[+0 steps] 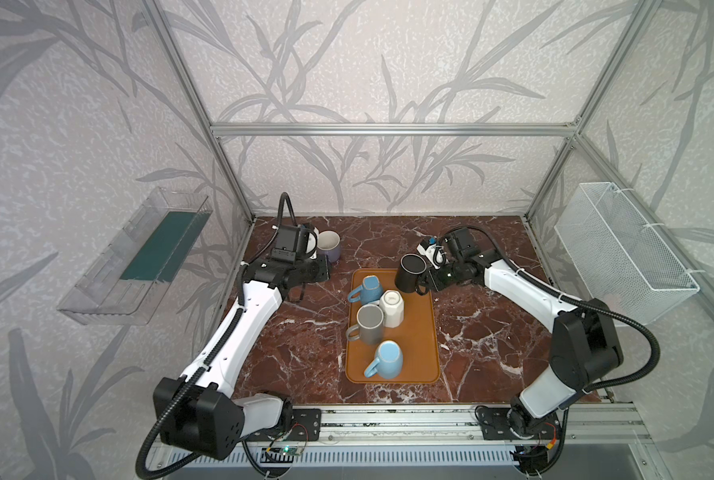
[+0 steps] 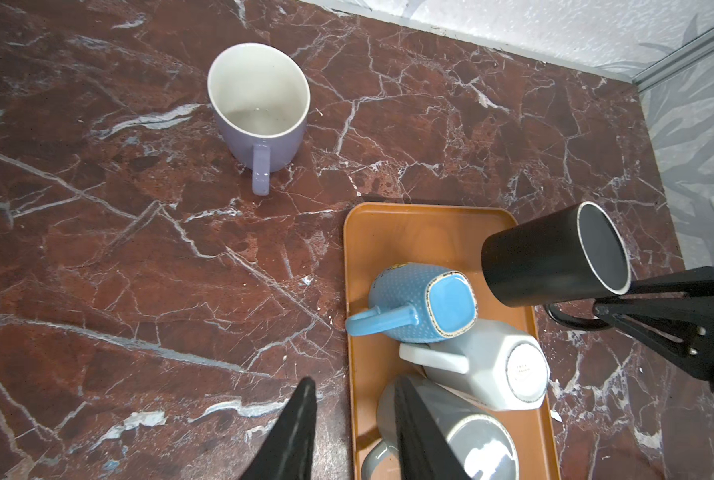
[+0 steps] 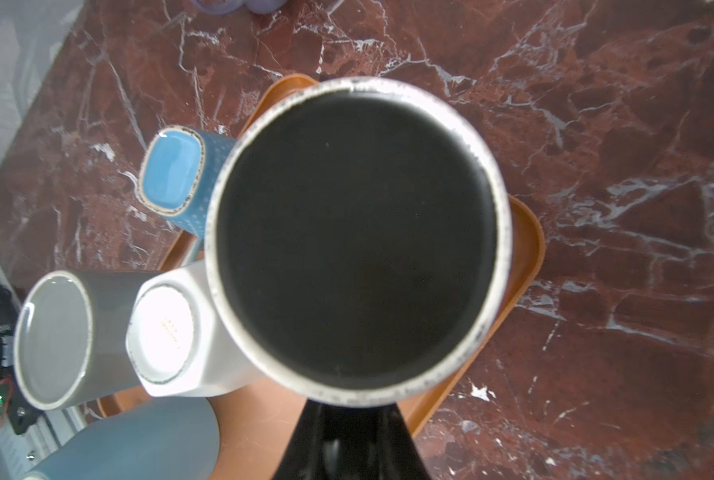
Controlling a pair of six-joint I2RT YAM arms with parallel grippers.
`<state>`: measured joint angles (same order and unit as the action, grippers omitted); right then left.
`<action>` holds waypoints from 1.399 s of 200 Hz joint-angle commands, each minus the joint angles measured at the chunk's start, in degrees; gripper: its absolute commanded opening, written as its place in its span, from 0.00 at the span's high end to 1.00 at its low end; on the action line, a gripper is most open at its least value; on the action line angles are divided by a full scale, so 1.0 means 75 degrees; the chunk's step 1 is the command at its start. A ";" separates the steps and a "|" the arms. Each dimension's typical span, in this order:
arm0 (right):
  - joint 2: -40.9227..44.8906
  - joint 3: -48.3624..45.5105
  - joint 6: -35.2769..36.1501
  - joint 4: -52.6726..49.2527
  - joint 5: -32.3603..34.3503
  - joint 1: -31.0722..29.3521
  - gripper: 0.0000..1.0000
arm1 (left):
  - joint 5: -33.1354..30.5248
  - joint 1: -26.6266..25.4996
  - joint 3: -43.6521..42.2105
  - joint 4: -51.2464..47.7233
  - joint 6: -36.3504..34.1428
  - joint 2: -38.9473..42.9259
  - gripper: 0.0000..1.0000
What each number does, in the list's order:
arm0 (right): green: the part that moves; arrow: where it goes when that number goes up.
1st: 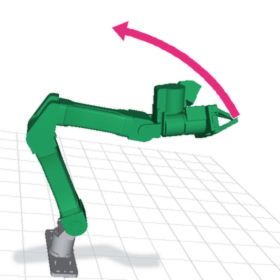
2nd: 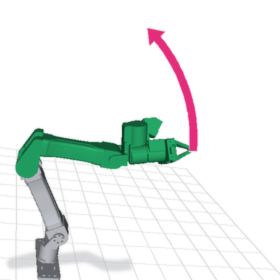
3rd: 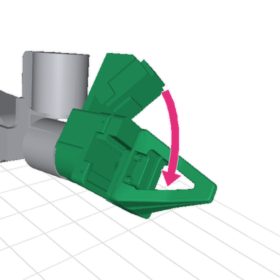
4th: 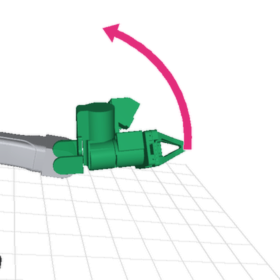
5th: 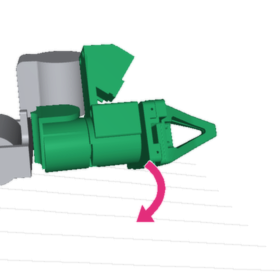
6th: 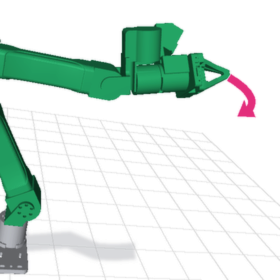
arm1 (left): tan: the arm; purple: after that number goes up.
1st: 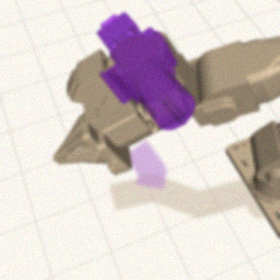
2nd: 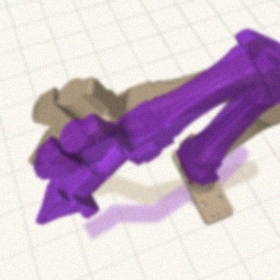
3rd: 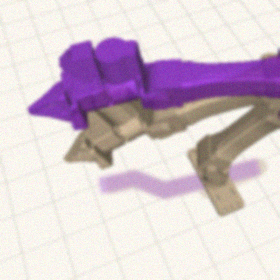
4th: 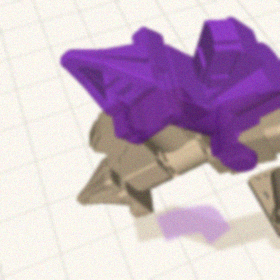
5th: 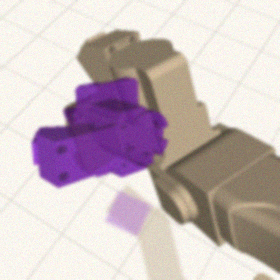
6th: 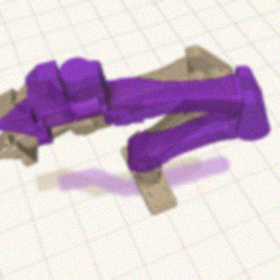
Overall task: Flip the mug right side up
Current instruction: 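Lift the black mug off the tray with the right gripper, then carry the black mug toward the left gripper while the left gripper approaches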
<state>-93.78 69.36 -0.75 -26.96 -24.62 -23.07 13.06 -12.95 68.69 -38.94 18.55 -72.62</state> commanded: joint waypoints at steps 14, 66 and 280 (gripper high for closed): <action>0.0672 -0.0480 -0.1047 0.1549 -0.1254 0.0260 0.91 | 0.0412 -0.0101 -0.0146 0.0319 0.0254 0.0318 0.65; 0.1158 -0.0877 -0.1701 0.2206 -0.1680 0.0516 0.92 | 0.0844 -0.0235 -0.0306 0.0864 0.0604 0.0381 0.65; 0.1722 -0.1369 -0.5944 0.7244 -0.3320 0.0896 0.94 | 0.3088 -0.1293 -0.1622 0.5581 0.3508 0.0086 0.60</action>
<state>-83.53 58.00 -40.75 14.33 -46.57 -16.43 33.47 -21.80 57.47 -4.58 40.69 -71.68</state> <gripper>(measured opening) 0.184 0.396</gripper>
